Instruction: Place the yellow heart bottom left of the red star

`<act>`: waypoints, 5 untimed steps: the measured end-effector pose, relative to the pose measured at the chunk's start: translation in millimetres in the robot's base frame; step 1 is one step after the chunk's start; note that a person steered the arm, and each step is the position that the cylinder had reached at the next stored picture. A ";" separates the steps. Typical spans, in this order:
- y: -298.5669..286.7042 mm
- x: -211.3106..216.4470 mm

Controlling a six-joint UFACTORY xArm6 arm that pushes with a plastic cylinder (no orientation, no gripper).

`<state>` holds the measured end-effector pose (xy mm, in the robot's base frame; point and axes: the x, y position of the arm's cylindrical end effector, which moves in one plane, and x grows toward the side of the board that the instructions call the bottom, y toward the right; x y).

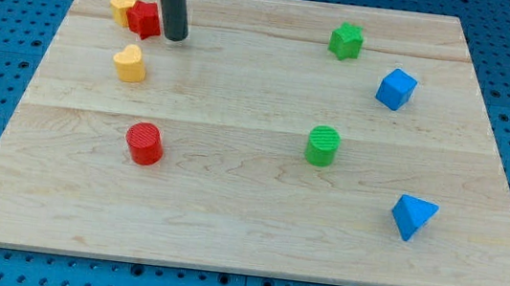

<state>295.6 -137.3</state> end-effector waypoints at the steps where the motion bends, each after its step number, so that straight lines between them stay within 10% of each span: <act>1: -21.0 -2.8; 3: 60.0 35.3; 5: -23.7 83.0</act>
<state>378.6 -161.0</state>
